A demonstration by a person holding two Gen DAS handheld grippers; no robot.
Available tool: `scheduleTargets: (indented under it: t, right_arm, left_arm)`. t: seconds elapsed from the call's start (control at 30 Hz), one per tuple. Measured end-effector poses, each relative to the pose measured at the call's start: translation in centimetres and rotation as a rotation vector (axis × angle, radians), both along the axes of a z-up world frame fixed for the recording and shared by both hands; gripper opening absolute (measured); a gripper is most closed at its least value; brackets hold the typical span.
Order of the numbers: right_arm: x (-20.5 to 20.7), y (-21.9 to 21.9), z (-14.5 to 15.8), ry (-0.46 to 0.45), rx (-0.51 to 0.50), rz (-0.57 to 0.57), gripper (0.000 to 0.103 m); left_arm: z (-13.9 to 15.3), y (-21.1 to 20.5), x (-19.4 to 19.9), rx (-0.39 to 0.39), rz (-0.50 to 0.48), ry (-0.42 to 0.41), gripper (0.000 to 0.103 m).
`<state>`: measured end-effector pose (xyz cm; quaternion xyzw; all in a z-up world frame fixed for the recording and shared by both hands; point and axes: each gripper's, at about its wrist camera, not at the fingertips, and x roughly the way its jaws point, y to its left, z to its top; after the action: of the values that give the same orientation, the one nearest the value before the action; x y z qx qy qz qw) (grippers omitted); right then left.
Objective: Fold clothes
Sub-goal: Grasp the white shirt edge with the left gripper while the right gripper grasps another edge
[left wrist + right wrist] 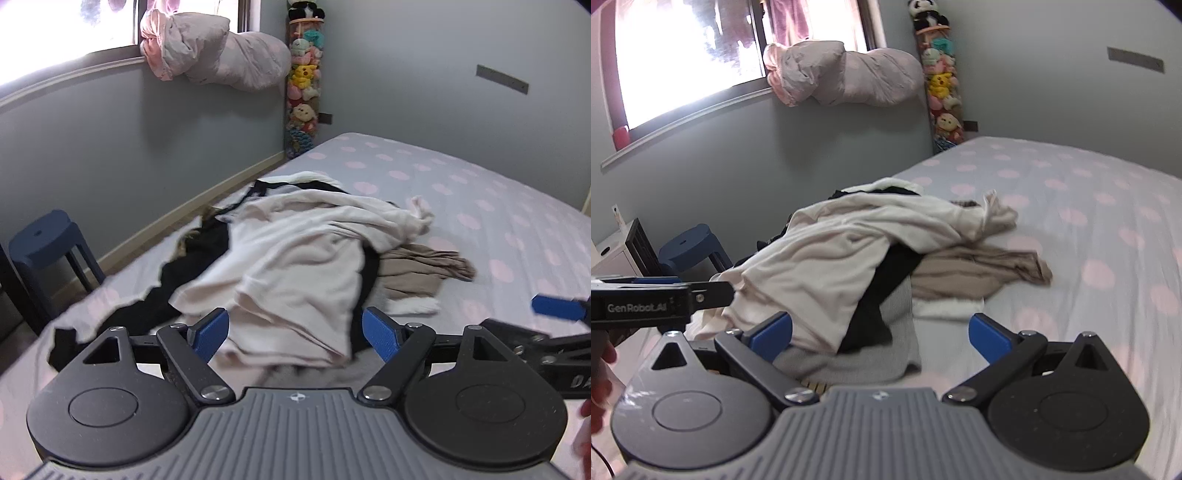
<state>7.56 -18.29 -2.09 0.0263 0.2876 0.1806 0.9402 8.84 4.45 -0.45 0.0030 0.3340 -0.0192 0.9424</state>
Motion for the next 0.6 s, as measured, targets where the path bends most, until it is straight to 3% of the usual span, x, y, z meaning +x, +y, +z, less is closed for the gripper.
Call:
scheduleTargets:
  t: [0.23,0.4,0.6]
  right_arm:
    - [6.2,2.4,-0.6,-0.071,-0.099,0.078,0.102]
    - [11.6,4.0,-1.6,-0.066,-0.162,0.115,0.079]
    - [17.9,5.8,-3.9,-0.024,-0.208,0.154,0.066]
  left_arm:
    - [-0.5,2.8,5.8,0.057,-0.02,0.038,0.073]
    - [-1.2,3.5,10.7,0.075,-0.069,0.047,0.07]
    - [-2.1,4.4,18.2,0.084,-0.136,0.096,0.063]
